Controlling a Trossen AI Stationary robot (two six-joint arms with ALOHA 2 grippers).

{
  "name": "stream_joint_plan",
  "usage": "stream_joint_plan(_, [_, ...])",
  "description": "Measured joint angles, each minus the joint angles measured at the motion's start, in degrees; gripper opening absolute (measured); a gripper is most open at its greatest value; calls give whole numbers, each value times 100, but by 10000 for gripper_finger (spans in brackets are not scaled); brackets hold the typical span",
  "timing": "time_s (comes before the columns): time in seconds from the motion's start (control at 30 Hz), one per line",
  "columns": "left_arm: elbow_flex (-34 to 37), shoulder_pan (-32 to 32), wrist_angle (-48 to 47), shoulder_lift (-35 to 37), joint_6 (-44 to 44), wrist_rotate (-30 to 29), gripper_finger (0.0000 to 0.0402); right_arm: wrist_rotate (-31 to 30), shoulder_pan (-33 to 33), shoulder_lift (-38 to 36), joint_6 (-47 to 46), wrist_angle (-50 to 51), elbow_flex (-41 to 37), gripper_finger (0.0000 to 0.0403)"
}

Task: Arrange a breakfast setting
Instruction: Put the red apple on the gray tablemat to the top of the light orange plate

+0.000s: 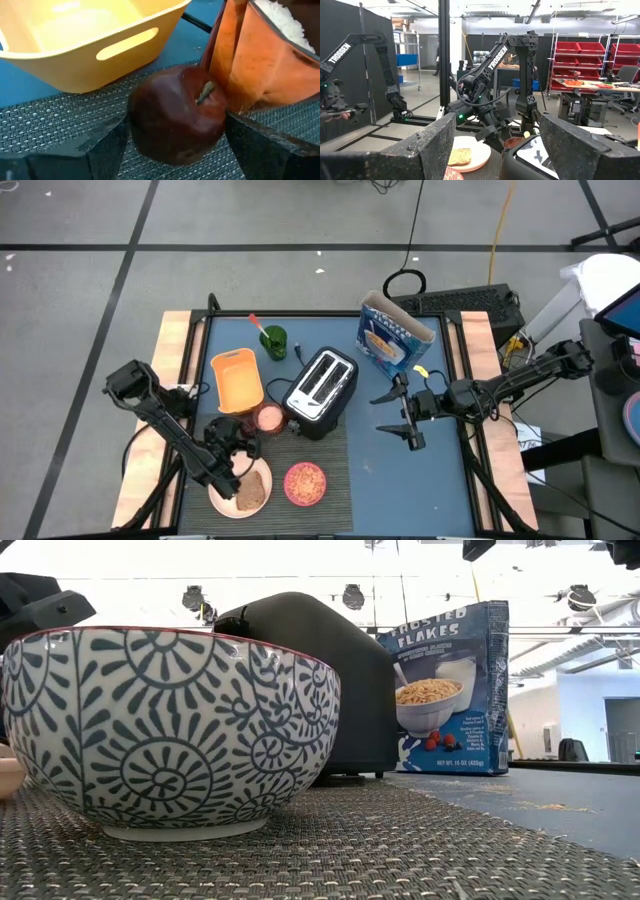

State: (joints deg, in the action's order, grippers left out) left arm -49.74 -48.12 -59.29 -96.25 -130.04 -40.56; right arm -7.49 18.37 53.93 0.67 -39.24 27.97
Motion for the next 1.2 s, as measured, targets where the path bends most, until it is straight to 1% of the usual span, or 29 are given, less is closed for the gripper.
stream_joint_plan(0.43, [0,0,-53,2,138,43,333,2,-1,-1,0,0,2,279])
stream_joint_plan(0.63, [0,0,-59,5,509,37,333,2,0,-2,1,0,2,279])
stream_joint_plan(0.97, [0,0,-58,9,538,22,333,2,-2,-2,0,0,2,279])
stream_joint_plan(1.07, [0,0,-60,9,538,20,323,0,-2,0,2,0,2,279])
stream_joint_plan(1.2, [0,0,-63,9,520,0,288,0,-1,0,1,0,2,279])
